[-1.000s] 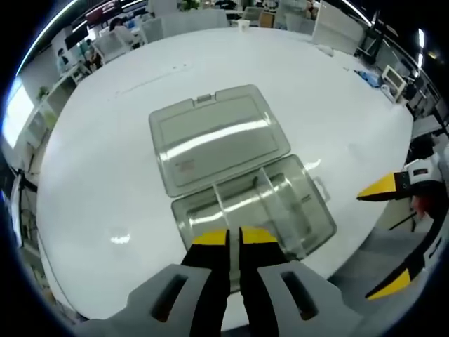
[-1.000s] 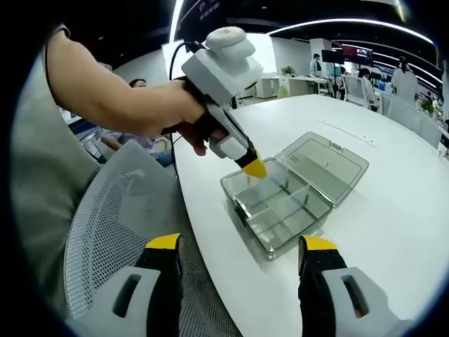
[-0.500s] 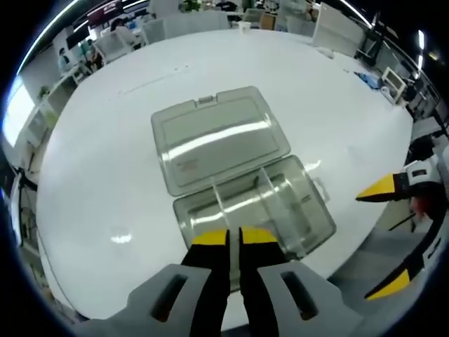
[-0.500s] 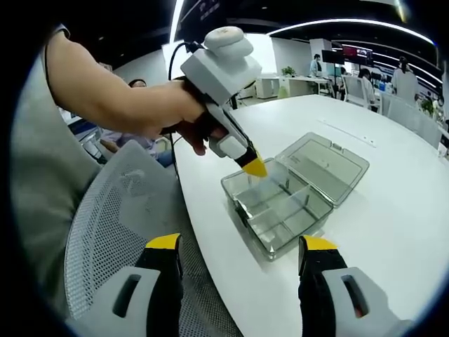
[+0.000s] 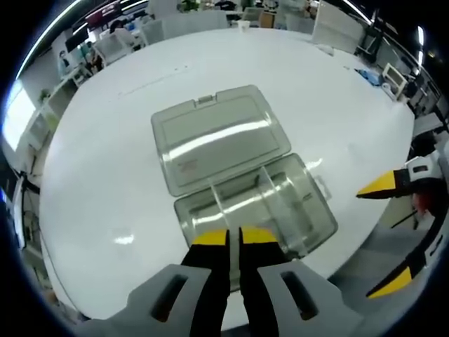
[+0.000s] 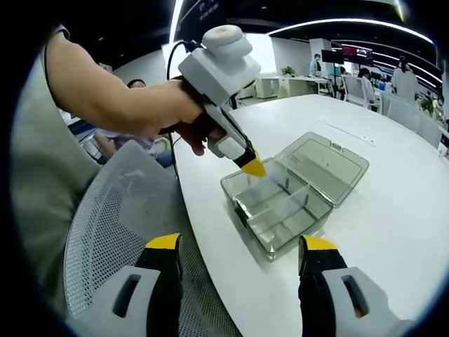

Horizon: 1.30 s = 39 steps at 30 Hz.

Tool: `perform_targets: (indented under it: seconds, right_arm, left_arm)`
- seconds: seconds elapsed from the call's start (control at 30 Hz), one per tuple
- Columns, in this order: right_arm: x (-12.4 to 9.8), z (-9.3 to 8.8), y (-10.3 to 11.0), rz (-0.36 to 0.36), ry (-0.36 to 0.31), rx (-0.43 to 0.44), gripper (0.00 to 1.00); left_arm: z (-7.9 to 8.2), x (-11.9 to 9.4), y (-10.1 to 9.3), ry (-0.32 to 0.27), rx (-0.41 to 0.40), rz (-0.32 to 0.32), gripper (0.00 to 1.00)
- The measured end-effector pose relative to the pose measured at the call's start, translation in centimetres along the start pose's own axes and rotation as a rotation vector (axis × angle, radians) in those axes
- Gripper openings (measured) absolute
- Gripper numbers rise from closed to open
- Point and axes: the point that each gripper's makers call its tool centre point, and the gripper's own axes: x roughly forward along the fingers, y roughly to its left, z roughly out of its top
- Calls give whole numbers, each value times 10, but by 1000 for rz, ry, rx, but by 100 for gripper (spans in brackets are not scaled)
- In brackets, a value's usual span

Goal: Insert the divider into the dual guide fixture by aligning both edges with the guide slots and pushing it downward to the bottom, including one-sided entry, uneven engagement, binding, and posture correction.

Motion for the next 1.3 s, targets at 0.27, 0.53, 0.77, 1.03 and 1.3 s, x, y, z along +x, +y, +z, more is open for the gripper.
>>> perform_targets:
  seconds: [0.27, 0.53, 0.77, 1.03, 1.3]
  right_arm:
    - [-1, -2, 0, -1, 1, 4, 64]
    - [-2, -2, -1, -6, 1, 6, 64]
    - [-4, -2, -2, -9, 2, 6, 64]
    - [-6, -4, -3, -13, 7, 9, 64]
    - [-7, -6, -4, -18, 9, 15, 64]
  left_arm:
    - [0, 4, -2, 9, 5, -9, 0]
    - [-2, 10, -3, 43, 26, -13, 0]
    - [-3, 14, -3, 63, 41, -14, 0]
    - [-6, 20, -4, 85, 66, -11, 0]
    - [-8, 23, -5, 104, 87, -14, 0]
